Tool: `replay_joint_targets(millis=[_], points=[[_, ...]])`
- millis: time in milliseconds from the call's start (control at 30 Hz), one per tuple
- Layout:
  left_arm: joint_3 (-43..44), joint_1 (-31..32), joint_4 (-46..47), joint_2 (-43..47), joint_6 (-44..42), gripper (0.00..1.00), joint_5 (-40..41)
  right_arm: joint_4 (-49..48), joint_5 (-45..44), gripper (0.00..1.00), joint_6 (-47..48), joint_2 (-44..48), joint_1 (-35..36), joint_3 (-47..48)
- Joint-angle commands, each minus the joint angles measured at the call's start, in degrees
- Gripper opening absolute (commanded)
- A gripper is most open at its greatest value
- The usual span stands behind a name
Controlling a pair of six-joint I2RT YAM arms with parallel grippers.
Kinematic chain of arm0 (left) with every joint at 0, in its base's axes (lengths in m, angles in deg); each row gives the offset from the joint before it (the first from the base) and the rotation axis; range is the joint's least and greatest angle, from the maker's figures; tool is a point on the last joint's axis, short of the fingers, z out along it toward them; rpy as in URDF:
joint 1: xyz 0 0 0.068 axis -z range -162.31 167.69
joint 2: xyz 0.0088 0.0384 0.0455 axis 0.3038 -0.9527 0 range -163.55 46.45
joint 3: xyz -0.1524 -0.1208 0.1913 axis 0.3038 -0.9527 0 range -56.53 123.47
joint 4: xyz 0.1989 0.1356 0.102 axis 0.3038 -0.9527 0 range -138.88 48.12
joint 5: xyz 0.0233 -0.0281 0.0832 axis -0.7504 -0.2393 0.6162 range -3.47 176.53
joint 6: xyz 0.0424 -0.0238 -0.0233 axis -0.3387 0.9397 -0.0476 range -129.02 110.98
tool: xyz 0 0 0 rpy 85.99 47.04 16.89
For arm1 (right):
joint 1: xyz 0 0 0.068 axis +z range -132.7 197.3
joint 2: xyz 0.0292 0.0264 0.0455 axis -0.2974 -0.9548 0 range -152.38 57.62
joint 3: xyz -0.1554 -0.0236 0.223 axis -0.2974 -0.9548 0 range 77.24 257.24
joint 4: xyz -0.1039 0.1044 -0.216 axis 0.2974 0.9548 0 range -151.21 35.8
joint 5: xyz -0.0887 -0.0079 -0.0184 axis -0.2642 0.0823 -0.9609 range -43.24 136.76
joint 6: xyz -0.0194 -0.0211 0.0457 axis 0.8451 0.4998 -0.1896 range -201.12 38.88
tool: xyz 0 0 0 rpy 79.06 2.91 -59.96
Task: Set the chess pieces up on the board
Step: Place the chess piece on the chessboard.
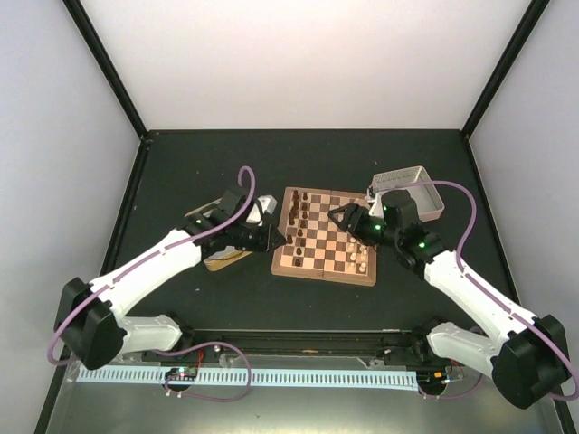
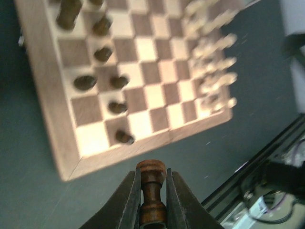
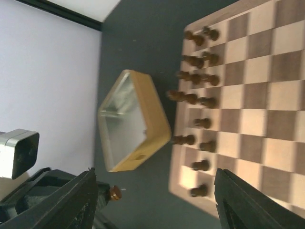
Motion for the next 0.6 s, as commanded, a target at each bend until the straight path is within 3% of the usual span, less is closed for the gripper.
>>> replay_joint_targets(millis=[0, 233, 567], points=[[3.04, 1.22, -12.85, -5.90, -3.21, 0.03, 2.66, 13.06, -10.00, 0.67, 13.93, 1.91, -0.34, 2.47], [9.85, 2.70, -18.46, -19.95, -6.04, 0.02, 4.97, 19.70, -13.65, 0.67, 16.80, 4.56, -0.32, 1.24], [17.88, 3.08, -22.03, -29.79, -9.41, 0.04, 6.35, 16.21, -17.12, 0.67, 17.03, 6.32, -0.39, -2.04]])
